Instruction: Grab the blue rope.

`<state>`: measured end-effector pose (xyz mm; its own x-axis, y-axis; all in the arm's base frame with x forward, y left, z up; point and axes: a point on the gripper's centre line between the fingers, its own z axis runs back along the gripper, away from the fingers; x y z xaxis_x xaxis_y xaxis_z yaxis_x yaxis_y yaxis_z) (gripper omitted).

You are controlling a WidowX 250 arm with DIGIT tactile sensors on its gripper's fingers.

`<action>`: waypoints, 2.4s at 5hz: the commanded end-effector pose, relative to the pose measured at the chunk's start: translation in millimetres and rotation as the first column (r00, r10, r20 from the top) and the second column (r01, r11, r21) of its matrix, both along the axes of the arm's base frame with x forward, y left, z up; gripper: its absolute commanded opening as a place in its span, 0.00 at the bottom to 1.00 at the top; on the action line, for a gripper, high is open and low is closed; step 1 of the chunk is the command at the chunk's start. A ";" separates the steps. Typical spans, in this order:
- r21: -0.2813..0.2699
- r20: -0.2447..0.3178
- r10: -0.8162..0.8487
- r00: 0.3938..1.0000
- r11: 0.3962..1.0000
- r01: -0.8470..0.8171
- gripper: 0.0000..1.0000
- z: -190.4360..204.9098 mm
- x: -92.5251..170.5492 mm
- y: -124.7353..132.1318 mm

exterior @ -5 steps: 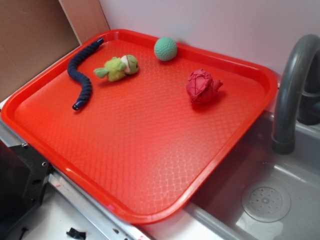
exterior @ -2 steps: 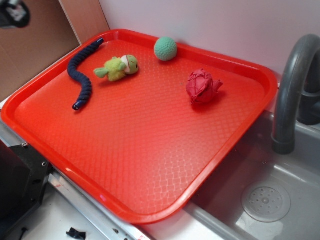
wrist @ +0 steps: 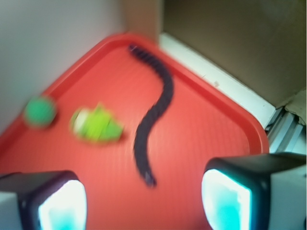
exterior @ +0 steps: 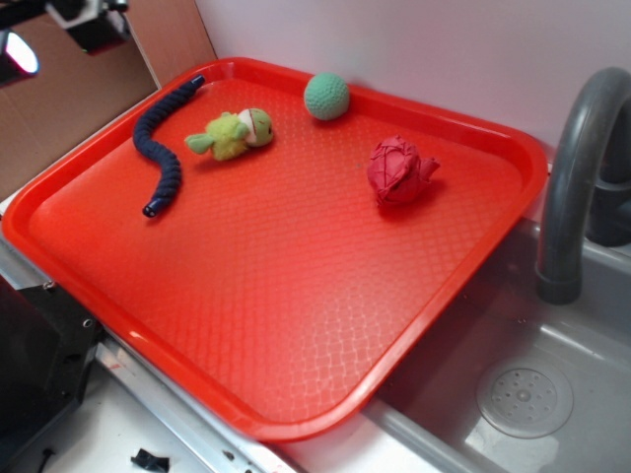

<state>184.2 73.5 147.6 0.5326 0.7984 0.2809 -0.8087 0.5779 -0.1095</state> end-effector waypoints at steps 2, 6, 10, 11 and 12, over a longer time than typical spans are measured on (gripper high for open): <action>-0.093 -0.037 0.166 0.985 0.981 -0.169 1.00 -79.2 28.2 46.6; -0.116 -0.172 0.052 0.984 0.991 -0.073 0.00 -143.4 35.9 21.0; -0.155 -0.038 -0.214 0.976 0.966 0.206 0.00 -20.8 44.9 -8.0; -0.224 -0.033 -0.379 0.925 0.905 0.362 0.00 29.6 39.4 -28.7; -0.213 0.014 -0.531 0.847 0.826 0.521 0.00 67.3 26.5 -67.8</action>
